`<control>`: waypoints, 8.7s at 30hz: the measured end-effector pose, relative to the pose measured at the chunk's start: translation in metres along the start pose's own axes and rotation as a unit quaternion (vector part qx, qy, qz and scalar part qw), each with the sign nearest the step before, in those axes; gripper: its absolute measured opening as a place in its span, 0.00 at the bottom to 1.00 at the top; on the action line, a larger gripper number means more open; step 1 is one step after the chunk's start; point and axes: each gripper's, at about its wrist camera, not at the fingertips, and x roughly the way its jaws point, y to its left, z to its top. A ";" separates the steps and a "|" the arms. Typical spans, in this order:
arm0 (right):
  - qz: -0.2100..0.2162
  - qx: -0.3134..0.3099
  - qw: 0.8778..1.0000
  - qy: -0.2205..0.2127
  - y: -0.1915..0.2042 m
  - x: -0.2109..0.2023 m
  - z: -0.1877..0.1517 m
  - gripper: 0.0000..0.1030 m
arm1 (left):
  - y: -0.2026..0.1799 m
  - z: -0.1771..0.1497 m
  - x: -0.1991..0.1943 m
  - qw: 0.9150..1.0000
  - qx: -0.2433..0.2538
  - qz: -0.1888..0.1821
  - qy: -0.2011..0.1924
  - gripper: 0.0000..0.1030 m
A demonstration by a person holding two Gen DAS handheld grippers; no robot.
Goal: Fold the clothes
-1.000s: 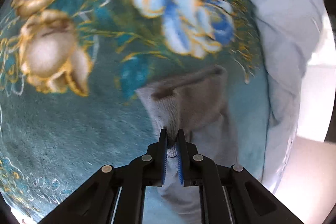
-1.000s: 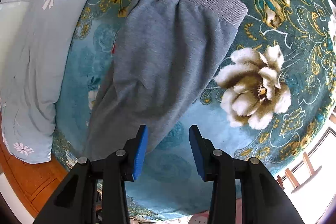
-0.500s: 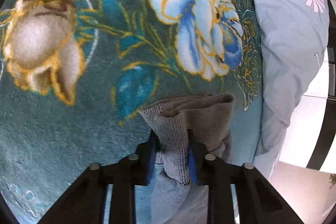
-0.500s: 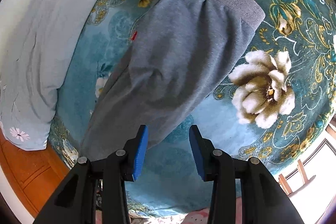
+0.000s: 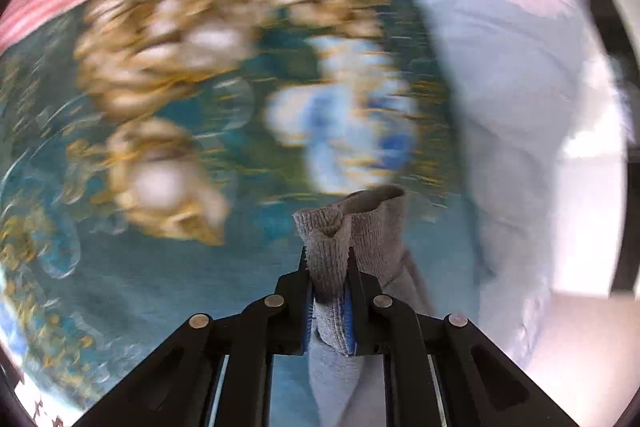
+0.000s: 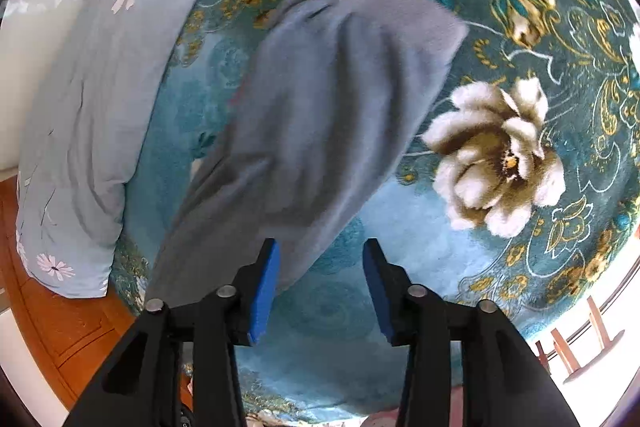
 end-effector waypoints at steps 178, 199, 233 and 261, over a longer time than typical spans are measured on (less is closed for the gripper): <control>-0.015 -0.337 0.940 -0.052 0.194 0.003 -0.206 0.14 | 0.033 -0.147 -0.131 0.984 0.140 0.057 0.094 0.64; -0.138 -0.545 0.827 0.033 0.272 0.106 -0.337 0.23 | 0.092 -0.116 -0.099 0.987 0.049 0.062 0.140 0.64; -0.163 -0.420 0.892 0.034 0.176 0.049 -0.200 0.49 | 0.020 -0.206 0.001 0.945 0.261 0.030 0.197 0.70; -0.106 -0.306 0.933 0.155 0.096 0.144 -0.090 0.60 | -0.026 -0.233 0.088 0.911 0.327 0.101 0.231 0.80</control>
